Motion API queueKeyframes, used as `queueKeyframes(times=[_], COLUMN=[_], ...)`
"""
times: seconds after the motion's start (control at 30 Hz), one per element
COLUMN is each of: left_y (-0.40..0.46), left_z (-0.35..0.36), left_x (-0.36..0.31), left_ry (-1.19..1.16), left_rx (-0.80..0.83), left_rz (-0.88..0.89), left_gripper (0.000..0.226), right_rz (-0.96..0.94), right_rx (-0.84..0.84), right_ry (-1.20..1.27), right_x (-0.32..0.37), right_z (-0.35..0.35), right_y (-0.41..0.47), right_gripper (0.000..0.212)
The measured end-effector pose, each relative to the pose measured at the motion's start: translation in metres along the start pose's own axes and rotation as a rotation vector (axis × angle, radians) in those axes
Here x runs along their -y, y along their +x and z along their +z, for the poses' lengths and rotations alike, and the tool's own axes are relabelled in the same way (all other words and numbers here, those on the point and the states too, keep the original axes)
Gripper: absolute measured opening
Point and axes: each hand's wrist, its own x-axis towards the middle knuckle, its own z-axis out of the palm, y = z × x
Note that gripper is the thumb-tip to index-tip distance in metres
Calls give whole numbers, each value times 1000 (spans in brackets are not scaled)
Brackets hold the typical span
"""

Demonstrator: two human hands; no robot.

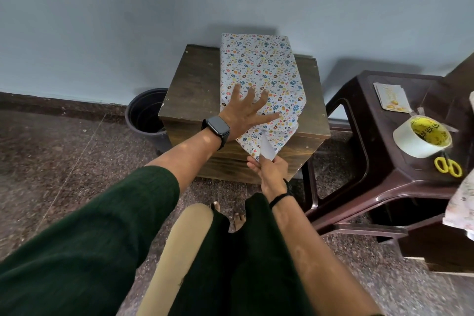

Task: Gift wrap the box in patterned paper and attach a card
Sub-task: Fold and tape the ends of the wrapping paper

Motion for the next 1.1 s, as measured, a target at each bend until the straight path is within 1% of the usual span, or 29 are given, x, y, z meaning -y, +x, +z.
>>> queueKeyframes(times=[0.03,0.1,0.17,0.23,0.3,0.33,0.4,0.5,0.57,0.63,0.73,0.8,0.83,0.87,0.9,0.97,1.0,1.03,1.1], left_y=[-1,-3,-4,-4,-5,-4,-4,1,5,9,10,11,12,12,12,13,13,14,15], left_z=[0,2,6,8,5,3,0,-7,-14,-24,-30,-35,-37,-37,-37,-38,-39,-41,-44], left_x=[0,-1,-1,-2,-2,-3,-6,-10,-11,-13,-21,-24,-24,-25,-24,-23,-23,-23,-23], left_ry=[-5,-5,-22,-34,-22,-15,4,19,-37,-50,-36,-32,-37,-41,-40,-26,-15,-5,-3], left_rx=[-9,-42,-79,-116,-96,-71,1,86,223,345,431,418,429,444,458,518,539,551,569], left_rz=[-4,-14,-18,-22,-35,-42,-69,-85,-92,-86,-56,-87,-90,-85,-74,-56,-59,-59,-57], left_gripper=[106,86,71,66,70,75,84,92,102,107,102,99,100,101,102,101,100,99,98], right_rz=[6,15,-11,-43,-47,-38,-33,-105,-154,-183,-136,-60,-47,-74,-144,-330,-401,-434,-414], right_rx=[21,66,49,2,-44,-65,-95,-126,-178,-201,-158,-74,-59,-90,-166,-331,-368,-368,-341], right_ry=[-13,-36,-9,60,86,59,-59,-243,-364,-418,-420,-423,-440,-465,-500,-557,-571,-572,-552], right_x=[0,-1,-2,0,5,7,12,18,19,18,18,19,21,24,29,43,49,55,61], right_z=[0,-3,-8,-14,-19,-21,-21,-21,-23,-25,-30,-36,-38,-39,-39,-34,-31,-27,-21], right_y=[-2,-5,-5,-4,1,6,11,15,14,13,16,18,19,20,20,17,18,21,27], right_gripper=[35,35,41,43,35,32,33,36,41,42,33,21,21,29,34,33,31,28,27])
